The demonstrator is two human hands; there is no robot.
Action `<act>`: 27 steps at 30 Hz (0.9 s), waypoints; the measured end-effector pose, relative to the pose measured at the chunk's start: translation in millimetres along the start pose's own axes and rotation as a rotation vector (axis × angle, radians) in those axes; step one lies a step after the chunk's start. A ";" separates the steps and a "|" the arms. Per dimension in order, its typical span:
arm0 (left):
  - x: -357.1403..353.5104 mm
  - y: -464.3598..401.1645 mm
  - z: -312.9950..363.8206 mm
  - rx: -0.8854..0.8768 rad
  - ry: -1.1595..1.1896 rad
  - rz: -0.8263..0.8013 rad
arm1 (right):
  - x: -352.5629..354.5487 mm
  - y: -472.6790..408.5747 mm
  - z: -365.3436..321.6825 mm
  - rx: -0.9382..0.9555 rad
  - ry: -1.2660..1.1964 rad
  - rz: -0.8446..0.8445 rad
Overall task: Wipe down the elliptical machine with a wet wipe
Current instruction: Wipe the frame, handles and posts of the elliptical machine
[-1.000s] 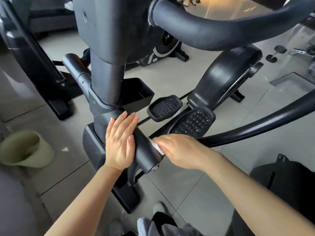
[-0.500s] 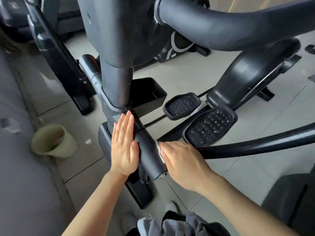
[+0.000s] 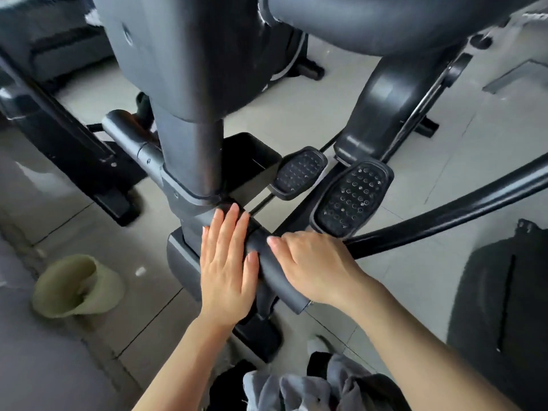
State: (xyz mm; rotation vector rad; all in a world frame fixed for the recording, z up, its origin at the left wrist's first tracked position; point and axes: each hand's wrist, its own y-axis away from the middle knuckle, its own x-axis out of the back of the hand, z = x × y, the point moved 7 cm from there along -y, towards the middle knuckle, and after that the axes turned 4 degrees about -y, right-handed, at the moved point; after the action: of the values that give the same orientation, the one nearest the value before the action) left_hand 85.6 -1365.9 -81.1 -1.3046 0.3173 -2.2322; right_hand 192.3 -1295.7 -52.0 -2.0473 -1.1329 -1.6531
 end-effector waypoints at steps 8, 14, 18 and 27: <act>5.8 -37.2 66.3 -0.447 -0.001 -0.017 | 34.9 48.2 42.8 -0.144 0.116 0.063; -1.9 -35.0 64.6 -0.484 -0.019 -0.003 | 68.4 105.8 134.1 -0.469 0.451 0.294; -1.0 -35.4 64.7 -0.509 0.011 0.015 | 28.3 81.1 80.5 -0.375 0.231 0.510; -2.9 -33.3 64.6 -0.555 -0.002 0.056 | 58.1 92.9 109.4 -0.250 0.484 0.361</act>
State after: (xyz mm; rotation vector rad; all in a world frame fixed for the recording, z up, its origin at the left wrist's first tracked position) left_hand 131.5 -1332.5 -35.6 -1.5389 1.0149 -2.1730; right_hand 337.4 -1263.2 -9.0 -1.7015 -0.3899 -2.0084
